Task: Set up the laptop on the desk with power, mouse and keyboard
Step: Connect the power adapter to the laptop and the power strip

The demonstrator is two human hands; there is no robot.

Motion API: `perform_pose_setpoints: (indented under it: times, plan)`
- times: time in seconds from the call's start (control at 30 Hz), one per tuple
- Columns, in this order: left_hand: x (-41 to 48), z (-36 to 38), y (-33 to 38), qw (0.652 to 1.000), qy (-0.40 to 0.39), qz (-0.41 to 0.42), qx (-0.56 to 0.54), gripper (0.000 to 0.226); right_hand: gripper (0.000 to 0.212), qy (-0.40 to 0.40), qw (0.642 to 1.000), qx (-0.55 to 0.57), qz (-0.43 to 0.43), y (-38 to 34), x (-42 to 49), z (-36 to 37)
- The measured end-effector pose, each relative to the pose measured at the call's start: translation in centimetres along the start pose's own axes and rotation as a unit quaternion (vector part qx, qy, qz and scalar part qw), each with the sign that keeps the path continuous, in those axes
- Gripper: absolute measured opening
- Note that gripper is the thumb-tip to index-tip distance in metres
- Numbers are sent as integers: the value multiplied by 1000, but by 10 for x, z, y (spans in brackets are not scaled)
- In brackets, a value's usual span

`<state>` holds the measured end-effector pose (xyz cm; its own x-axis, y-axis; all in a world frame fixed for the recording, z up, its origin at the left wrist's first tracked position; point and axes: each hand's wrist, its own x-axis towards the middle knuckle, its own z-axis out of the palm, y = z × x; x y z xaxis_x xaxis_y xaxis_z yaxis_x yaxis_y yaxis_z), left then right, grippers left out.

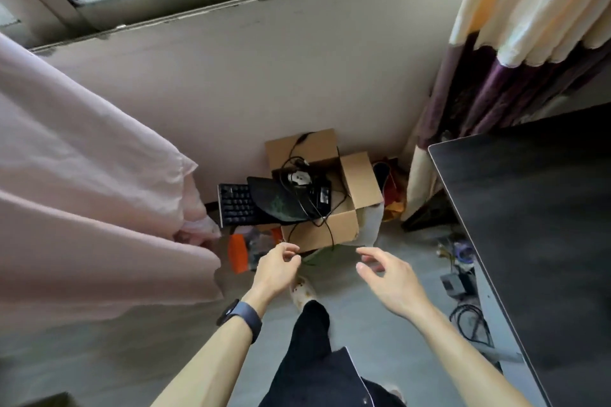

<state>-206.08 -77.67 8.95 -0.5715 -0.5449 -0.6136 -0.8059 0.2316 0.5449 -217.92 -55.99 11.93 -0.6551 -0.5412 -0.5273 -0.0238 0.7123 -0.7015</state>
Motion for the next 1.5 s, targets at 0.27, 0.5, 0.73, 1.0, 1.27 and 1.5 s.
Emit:
perform_pose_setpoints:
  times: [0.27,0.5,0.73,1.0,1.27,1.5]
  plan:
    - [100,-46,17,999,-36,-4,-7,25,33,-37,997,5,66,-37,94,16]
    - [165,-40,26,997,-65,3,44,28,43,-88,986,19,143,-21,186,39]
    - [246,9,25,991,-100,-15,84,34,62,-111,964,37,241,21,297,74]
    - [334,64,15,982,99,-159,-37,42,84,-54,873,302,380,80,405,124]
    - [380,65,-24,940,-8,-301,-159,17,37,-191,851,316,373,54,409,158]
    - [358,9,31,910,-90,-271,-302,37,13,-171,958,120,195,-6,372,118]
